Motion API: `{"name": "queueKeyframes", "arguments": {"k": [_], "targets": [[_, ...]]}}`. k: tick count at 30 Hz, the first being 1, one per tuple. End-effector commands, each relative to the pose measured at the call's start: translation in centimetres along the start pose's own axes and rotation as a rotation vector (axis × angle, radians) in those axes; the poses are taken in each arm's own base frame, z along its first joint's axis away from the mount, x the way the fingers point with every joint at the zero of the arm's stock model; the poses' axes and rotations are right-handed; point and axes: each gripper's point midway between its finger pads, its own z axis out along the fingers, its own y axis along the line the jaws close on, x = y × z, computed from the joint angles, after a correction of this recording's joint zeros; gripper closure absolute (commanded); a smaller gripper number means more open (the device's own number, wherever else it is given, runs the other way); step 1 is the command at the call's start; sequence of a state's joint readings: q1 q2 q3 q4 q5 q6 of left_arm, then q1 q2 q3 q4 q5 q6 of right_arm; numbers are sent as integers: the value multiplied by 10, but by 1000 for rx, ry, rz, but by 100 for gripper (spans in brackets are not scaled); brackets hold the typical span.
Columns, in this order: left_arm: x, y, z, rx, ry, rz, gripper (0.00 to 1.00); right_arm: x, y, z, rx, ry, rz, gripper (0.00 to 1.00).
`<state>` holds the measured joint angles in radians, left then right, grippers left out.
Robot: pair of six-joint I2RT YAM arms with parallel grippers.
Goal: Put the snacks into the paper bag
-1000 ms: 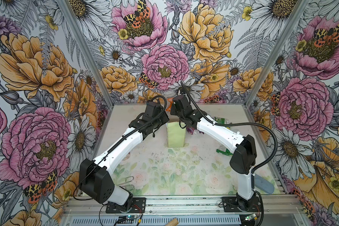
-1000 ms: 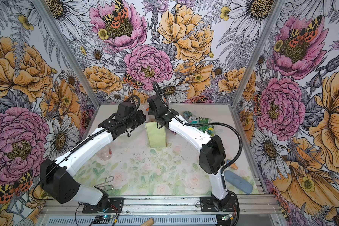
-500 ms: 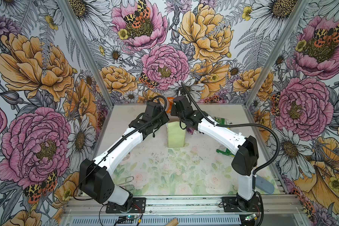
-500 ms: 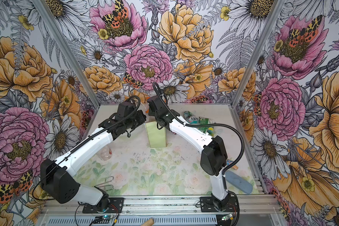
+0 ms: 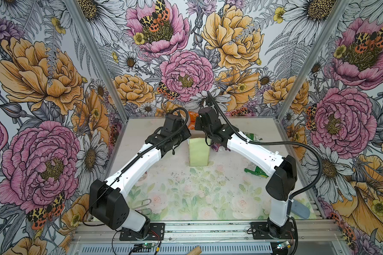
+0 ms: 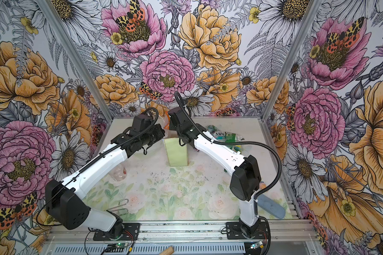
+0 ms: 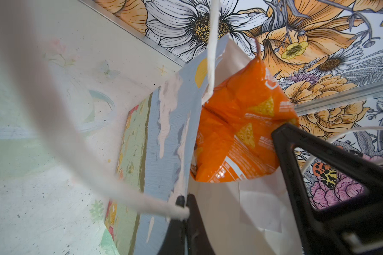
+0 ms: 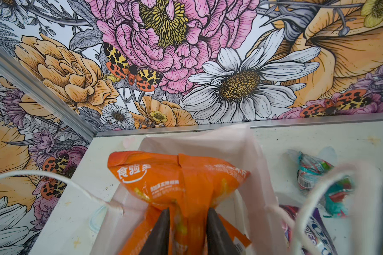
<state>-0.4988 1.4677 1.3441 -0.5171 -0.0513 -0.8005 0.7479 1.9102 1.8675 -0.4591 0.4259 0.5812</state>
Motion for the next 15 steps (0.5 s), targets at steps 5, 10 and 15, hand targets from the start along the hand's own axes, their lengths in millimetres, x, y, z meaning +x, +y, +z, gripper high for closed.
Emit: {"name": "queueKeyframes", "arguments": {"k": [5, 10, 15], "targets": [[-18, -7, -13, 5, -52, 32, 100, -25, 11, -23, -60, -49, -4, 69], [-14, -3, -9, -8, -39, 32, 100, -35, 17, -31, -121, -41, 6, 64], [-12, -5, -7, -4, -29, 34, 100, -41, 19, -37, -152, -29, 13, 61]]}}
